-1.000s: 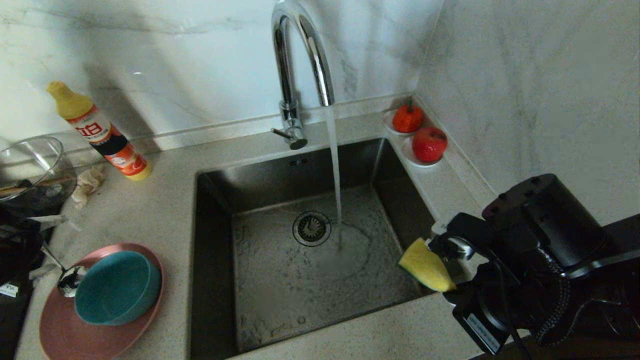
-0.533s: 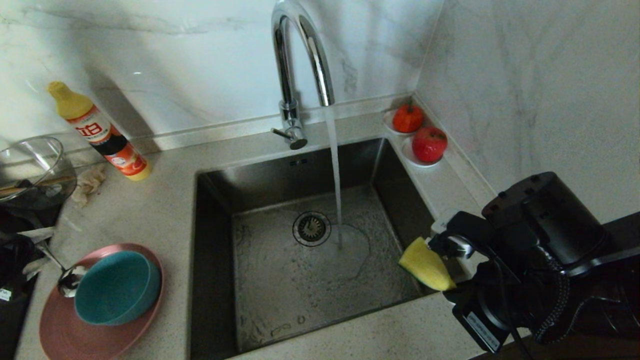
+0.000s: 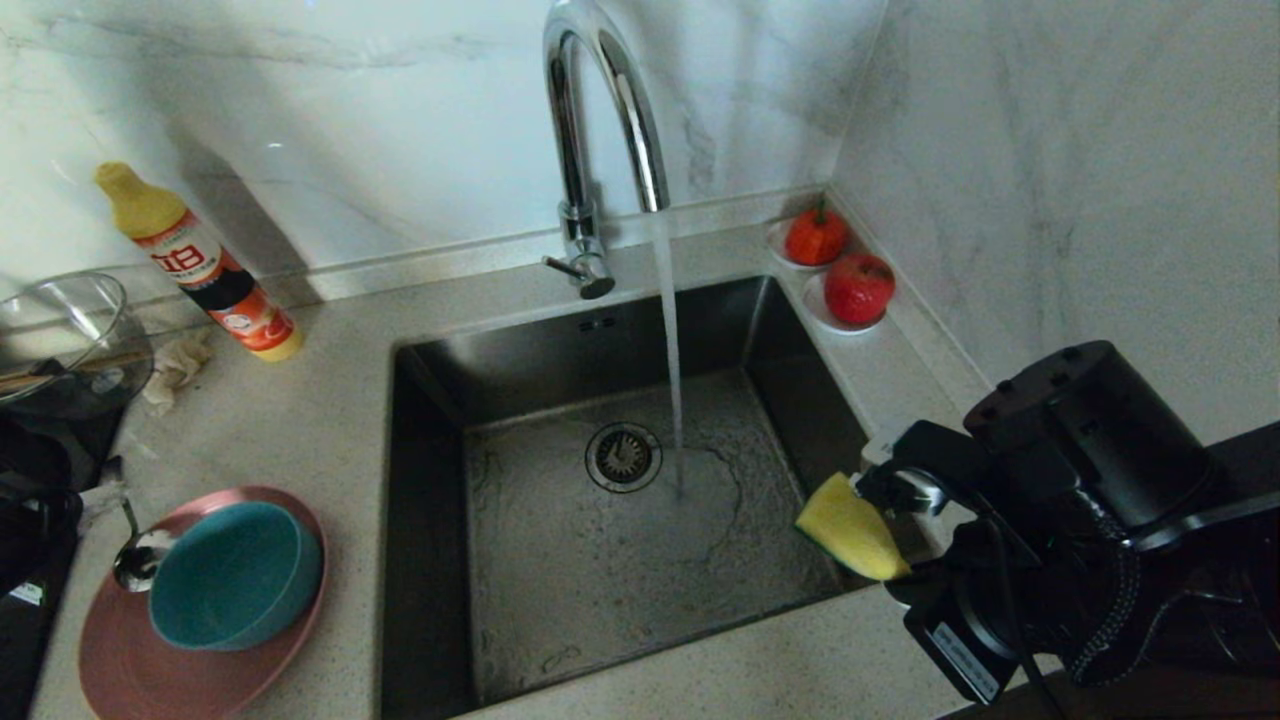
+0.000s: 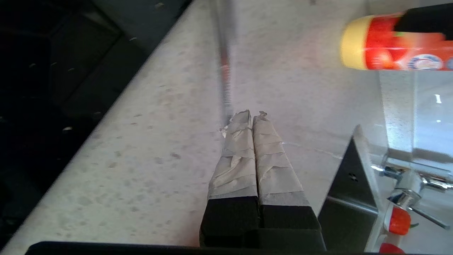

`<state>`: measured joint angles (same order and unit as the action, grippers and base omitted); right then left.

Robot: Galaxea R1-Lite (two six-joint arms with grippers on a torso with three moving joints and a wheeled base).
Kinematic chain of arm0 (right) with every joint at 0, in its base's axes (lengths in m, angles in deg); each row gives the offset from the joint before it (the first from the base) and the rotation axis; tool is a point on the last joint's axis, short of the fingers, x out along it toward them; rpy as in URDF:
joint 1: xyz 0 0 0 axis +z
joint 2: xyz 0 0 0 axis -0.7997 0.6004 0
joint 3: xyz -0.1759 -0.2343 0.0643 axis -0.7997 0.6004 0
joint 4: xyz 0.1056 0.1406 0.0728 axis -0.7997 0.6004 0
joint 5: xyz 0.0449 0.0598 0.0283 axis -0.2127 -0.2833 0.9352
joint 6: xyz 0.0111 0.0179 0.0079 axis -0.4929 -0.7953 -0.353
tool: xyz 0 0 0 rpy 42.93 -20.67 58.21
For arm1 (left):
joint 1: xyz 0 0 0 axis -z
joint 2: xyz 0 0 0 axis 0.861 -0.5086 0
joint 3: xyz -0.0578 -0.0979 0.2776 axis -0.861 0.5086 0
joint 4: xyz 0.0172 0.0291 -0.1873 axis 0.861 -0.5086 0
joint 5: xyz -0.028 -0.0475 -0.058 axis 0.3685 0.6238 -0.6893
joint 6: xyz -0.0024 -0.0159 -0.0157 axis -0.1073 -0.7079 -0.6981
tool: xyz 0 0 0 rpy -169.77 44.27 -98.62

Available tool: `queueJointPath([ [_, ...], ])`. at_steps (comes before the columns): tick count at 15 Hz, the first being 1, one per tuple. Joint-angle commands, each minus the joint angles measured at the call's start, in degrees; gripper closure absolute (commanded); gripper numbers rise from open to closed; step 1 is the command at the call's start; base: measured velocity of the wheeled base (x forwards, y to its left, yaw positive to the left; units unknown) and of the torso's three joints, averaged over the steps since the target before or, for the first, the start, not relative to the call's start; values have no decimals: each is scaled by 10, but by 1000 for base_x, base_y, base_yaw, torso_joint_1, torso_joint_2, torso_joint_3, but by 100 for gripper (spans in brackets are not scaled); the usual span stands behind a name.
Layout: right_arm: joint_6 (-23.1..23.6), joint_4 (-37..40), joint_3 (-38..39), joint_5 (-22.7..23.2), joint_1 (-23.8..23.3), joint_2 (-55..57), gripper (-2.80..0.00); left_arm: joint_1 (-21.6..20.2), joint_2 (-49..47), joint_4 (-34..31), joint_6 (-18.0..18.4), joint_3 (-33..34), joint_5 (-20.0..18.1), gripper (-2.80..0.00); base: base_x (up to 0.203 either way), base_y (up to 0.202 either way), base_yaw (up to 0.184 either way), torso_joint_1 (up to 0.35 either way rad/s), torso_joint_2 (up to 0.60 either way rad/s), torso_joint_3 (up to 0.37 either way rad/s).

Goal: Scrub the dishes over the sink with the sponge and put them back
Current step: Rinse the spoon

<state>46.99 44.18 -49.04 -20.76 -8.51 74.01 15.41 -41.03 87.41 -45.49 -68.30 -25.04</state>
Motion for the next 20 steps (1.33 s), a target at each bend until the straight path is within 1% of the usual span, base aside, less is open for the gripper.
queueJointPath([
  [1,0,1,1,-1,0,0,0,-1,-13,3,-5,0,0,0,0,0,0,0,0,0],
  [3,0,1,2,-1,0,1,0,-2,1,3,-22,-4,1,0,0,0,0,0,0,0],
  [6,0,1,3,-1,0,0,0,-2,42,-10,-80,-11,5,0,0,0,0,0,0,0],
  [7,0,1,2,-1,0,-2,0,-2,56,-30,-86,-14,5,0,0,0,0,0,0,0],
  [12,-1,-3,7,0,0,-3,0,-5,75,-202,-89,-64,6,0,0,0,0,0,0,0],
  [13,-1,-4,7,2,1,-1,0,-13,75,-234,-89,-76,6,0,0,0,0,0,0,0],
  [16,-1,-5,6,5,1,0,0,-19,88,-275,-90,-94,5,0,0,0,0,0,0,0],
  [18,-1,-5,6,5,1,-1,0,-19,100,-284,-87,-98,5,0,0,0,0,0,0,0],
  [19,-1,-4,5,5,1,-1,0,-19,106,-286,-84,-99,5,-272,0,0,0,0,0,0],
  [20,-1,-4,5,5,1,-1,0,-19,108,-286,-82,-98,4,-280,0,0,0,0,0,0],
])
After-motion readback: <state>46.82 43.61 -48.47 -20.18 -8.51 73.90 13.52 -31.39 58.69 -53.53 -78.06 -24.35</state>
